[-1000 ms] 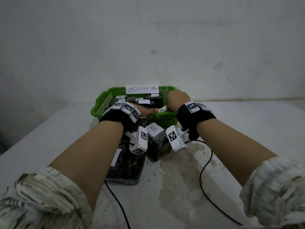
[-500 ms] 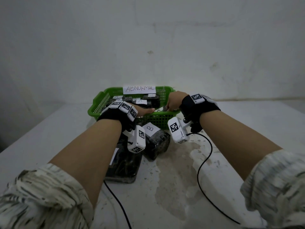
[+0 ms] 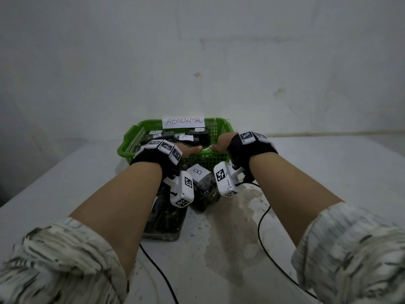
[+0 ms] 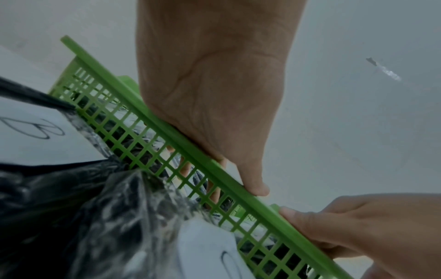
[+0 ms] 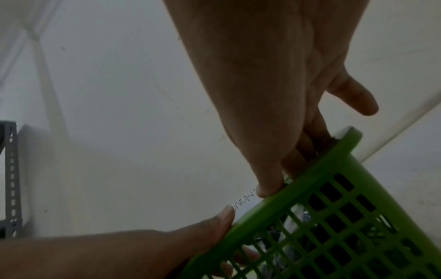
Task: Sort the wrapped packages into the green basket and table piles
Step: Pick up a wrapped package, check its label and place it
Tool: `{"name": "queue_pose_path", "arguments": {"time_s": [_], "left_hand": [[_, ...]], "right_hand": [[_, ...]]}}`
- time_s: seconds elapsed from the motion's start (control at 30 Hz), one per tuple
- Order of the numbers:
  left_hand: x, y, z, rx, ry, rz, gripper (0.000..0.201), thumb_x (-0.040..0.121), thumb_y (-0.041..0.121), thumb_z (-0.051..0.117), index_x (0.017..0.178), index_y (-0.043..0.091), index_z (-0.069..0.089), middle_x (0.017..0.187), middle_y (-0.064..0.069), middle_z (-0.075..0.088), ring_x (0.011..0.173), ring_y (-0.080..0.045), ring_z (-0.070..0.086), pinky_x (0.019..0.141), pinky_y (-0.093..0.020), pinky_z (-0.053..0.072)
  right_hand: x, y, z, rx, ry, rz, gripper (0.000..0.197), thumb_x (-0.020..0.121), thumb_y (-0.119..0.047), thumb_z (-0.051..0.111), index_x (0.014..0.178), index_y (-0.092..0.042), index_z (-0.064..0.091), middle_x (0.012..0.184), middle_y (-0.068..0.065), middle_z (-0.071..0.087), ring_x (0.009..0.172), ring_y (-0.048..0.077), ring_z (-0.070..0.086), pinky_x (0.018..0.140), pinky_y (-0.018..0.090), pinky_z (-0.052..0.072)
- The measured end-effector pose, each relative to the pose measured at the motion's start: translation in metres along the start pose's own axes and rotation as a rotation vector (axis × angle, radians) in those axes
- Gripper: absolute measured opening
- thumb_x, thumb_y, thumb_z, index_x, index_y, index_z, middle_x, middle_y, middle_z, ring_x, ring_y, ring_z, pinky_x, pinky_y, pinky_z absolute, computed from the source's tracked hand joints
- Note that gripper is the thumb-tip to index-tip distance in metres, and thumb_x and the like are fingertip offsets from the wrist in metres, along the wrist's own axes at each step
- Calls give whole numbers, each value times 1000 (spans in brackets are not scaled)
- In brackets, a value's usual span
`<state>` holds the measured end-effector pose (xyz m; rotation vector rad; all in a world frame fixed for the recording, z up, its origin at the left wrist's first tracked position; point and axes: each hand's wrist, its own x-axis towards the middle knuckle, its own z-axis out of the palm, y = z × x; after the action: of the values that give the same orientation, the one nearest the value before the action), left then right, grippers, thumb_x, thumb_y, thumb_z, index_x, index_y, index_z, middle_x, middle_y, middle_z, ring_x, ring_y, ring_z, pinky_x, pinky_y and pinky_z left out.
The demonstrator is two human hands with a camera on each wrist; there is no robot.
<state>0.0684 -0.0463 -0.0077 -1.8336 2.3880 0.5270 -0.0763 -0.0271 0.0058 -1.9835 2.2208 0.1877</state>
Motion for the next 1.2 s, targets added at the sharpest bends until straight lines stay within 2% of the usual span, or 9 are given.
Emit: {"name": "queue_pose_path", "arguments": {"time_s": [0.1, 0.33, 0.47, 0.63, 0.7, 0.77, 0.83, 1.07, 1.2], "left_hand": [[-8, -1, 0, 4, -4, 10, 67, 98, 54, 22, 146, 9, 32, 151, -14, 32, 139, -28, 32, 111, -34, 23], [-16, -13, 0, 4, 2, 31, 49, 104, 33, 18, 149, 15, 24, 154, -10, 27, 140, -26, 30, 109, -30, 25], [-16, -13, 4, 43, 61, 42, 46, 105, 29, 18, 149, 17, 23, 153, -10, 29, 138, -27, 33, 106, -31, 29], [-26, -7, 4, 152, 90, 78, 44, 105, 26, 18, 146, 14, 30, 147, -12, 38, 132, -29, 40, 100, -30, 33], [-30, -7, 5, 191, 116, 79, 44, 105, 26, 18, 145, 14, 32, 144, -13, 43, 129, -29, 44, 98, -30, 35], [-29, -8, 8, 227, 129, 76, 44, 105, 27, 18, 145, 17, 32, 142, -13, 45, 127, -31, 45, 104, -33, 31], [-27, -10, 10, 240, 154, 78, 43, 105, 27, 19, 145, 23, 32, 142, -11, 46, 128, -31, 45, 113, -38, 19], [-37, -13, 4, 249, 76, 74, 46, 105, 25, 19, 150, 29, 15, 143, -17, 45, 137, -35, 30, 114, -43, 2], [-39, -14, 4, 244, 91, 64, 46, 105, 27, 19, 150, 29, 14, 143, -15, 45, 139, -35, 28, 114, -45, 2]], "right_hand": [[-7, -5, 4, 23, -3, -12, 54, 104, -37, 26, 134, 3, 46, 144, 17, 44, 132, 28, 43, 106, 35, 33], [-18, -9, 10, -46, 78, 11, 51, 106, -32, 17, 136, -1, 44, 135, 19, 50, 129, 30, 44, 106, 32, 29], [-10, -4, 13, 39, 132, -1, 54, 100, -47, 33, 74, -7, 57, 92, 12, 58, 85, 24, 55, 83, 34, 42], [-3, -1, 21, 52, 129, 52, 57, 98, -55, 30, 65, -13, 50, 83, 5, 57, 87, 21, 52, 108, 50, 26], [-3, -2, 24, 93, 76, 54, 56, 98, -55, 30, 72, -12, 55, 98, 11, 62, 92, 24, 56, 101, 45, 38], [-2, -4, 25, 150, 32, 62, 58, 100, -51, 26, 108, -6, 61, 124, 18, 58, 111, 30, 56, 100, 41, 42], [-5, -7, 25, 184, 17, 67, 59, 102, -45, 22, 137, -4, 45, 142, 19, 45, 128, 32, 46, 108, 42, 36], [-7, -6, 24, 256, 36, 77, 52, 106, -30, 17, 148, 0, 22, 149, 25, 32, 135, 34, 37, 109, 36, 34], [-8, -5, 27, 268, 71, 69, 57, 105, -38, 16, 150, -2, 20, 156, 22, 16, 141, 32, 28, 113, 39, 29]]}}
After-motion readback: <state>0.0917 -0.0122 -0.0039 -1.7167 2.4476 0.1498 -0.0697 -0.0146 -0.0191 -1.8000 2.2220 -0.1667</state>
